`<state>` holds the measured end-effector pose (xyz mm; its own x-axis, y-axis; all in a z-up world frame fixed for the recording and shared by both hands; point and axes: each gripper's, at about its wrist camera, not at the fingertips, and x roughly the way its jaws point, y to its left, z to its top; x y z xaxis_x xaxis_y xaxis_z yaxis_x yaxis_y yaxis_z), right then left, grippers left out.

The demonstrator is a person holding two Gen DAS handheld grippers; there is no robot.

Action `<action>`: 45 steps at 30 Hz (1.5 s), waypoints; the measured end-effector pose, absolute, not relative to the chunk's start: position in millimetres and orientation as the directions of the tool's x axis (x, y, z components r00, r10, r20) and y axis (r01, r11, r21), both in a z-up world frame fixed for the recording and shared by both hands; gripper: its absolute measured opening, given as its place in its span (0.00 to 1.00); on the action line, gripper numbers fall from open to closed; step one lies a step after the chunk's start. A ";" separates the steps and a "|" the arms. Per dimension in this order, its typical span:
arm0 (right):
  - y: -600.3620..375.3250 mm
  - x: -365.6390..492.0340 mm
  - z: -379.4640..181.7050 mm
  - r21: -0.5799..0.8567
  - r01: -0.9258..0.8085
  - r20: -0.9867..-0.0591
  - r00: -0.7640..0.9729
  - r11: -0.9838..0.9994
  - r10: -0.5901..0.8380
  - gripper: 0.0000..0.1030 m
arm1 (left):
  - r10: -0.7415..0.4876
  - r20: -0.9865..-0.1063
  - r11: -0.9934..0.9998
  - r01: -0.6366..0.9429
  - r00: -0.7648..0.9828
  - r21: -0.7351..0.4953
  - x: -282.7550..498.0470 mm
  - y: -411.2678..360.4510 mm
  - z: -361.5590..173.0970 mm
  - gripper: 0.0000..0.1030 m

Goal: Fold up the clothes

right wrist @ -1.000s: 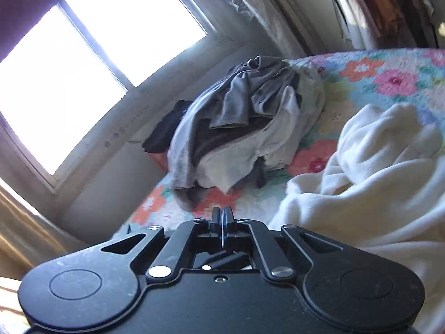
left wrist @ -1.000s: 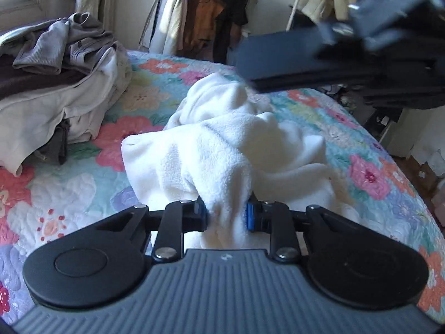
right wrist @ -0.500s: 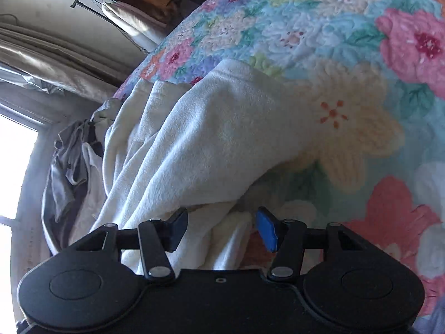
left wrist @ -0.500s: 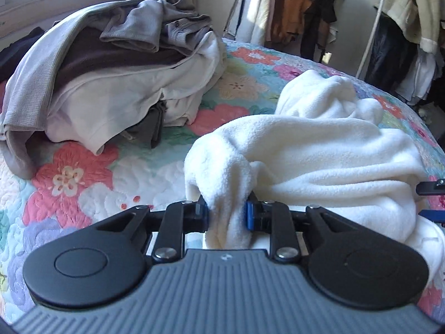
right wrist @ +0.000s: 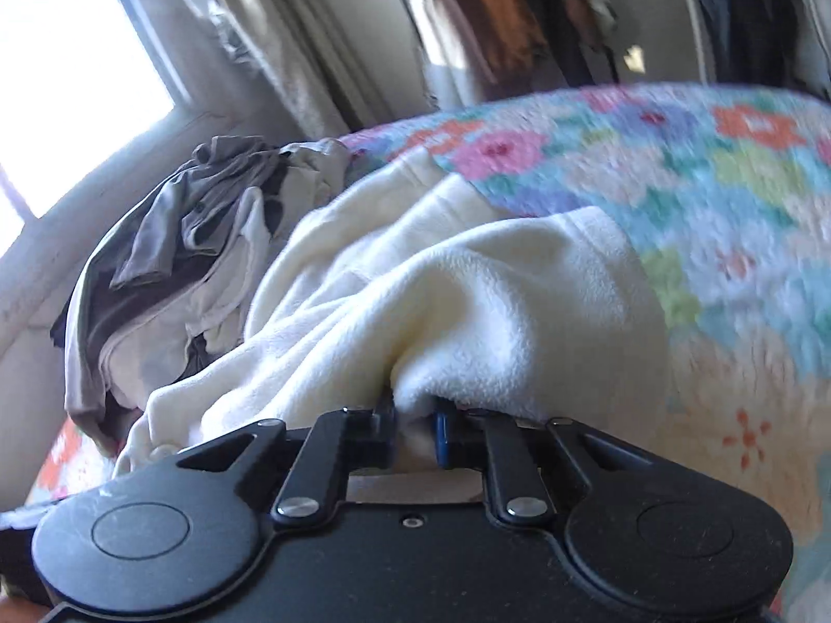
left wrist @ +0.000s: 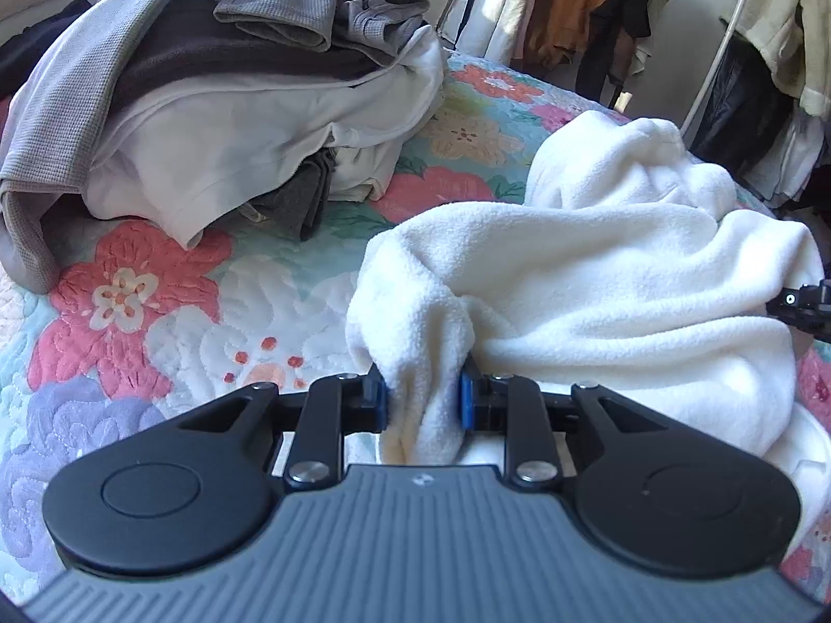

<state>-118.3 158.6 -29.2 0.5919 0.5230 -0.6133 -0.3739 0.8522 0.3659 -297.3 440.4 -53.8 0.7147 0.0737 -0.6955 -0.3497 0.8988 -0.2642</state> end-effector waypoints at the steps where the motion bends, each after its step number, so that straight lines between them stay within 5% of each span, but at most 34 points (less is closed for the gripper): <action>1: 159.8 -119.8 -25.0 0.376 -0.384 -0.602 0.591 0.843 0.537 0.15 | 0.060 -0.691 0.893 -0.348 0.720 -0.285 -300.3 442.3 -50.0 0.28; 4: 161.7 -128.7 -10.4 0.435 -0.428 -0.556 0.565 0.792 0.610 0.14 | 0.056 -0.667 0.875 -0.358 0.743 -0.326 -313.9 443.5 -34.0 0.48; 11: 191.3 -149.4 18.9 0.479 -0.568 -0.498 0.452 0.669 0.740 0.12 | -0.040 -0.517 0.918 -0.172 0.855 -0.357 -340.2 421.4 3.1 0.59; 14: 207.0 -158.8 24.9 0.482 -0.608 -0.510 0.392 0.632 0.766 0.12 | -0.161 -0.473 0.929 -0.029 0.866 -0.370 -339.7 404.5 7.0 0.79; 21: 221.5 -176.9 27.2 0.547 -0.629 -0.511 0.273 0.553 0.815 0.11 | -0.239 -0.519 0.890 -0.028 0.821 -0.454 -307.7 381.6 -25.9 0.82; 23: 224.2 -184.8 27.1 0.517 -0.653 -0.522 0.271 0.553 0.809 0.11 | -0.220 -0.497 0.896 -0.027 0.839 -0.442 -306.7 379.7 -26.5 0.76; 25: 218.5 -187.3 24.9 0.520 -0.651 -0.516 0.276 0.553 0.811 0.11 | -0.179 -0.511 0.912 -0.053 0.841 -0.407 -308.3 381.0 -23.9 0.32; 28: 202.3 -185.7 21.2 0.547 -0.626 -0.493 0.296 0.556 0.818 0.12 | -0.103 -0.525 0.907 -0.137 0.845 -0.398 -315.6 397.4 -21.2 0.16; 33: 175.7 -180.4 13.6 0.451 -0.580 -0.560 0.408 0.678 0.721 0.18 | 0.277 -0.515 0.859 -0.449 0.811 -0.245 -334.8 440.3 -10.0 0.13; 37: 154.0 -168.4 -6.0 0.384 -0.507 -0.627 0.470 0.772 0.621 0.27 | 0.461 -0.597 0.675 -0.697 0.656 -0.244 -346.8 494.2 -26.5 0.13; 41: 140.3 -148.3 -26.8 0.405 -0.445 -0.662 0.460 0.799 0.592 0.35 | 0.487 -0.689 0.531 -0.808 0.537 -0.254 -359.5 528.0 -45.1 0.13; 45: 148.1 -129.6 -40.8 0.386 -0.435 -0.693 0.445 0.814 0.567 0.49 | 0.486 -0.690 0.550 -0.801 0.536 -0.236 -360.9 524.1 -43.6 0.13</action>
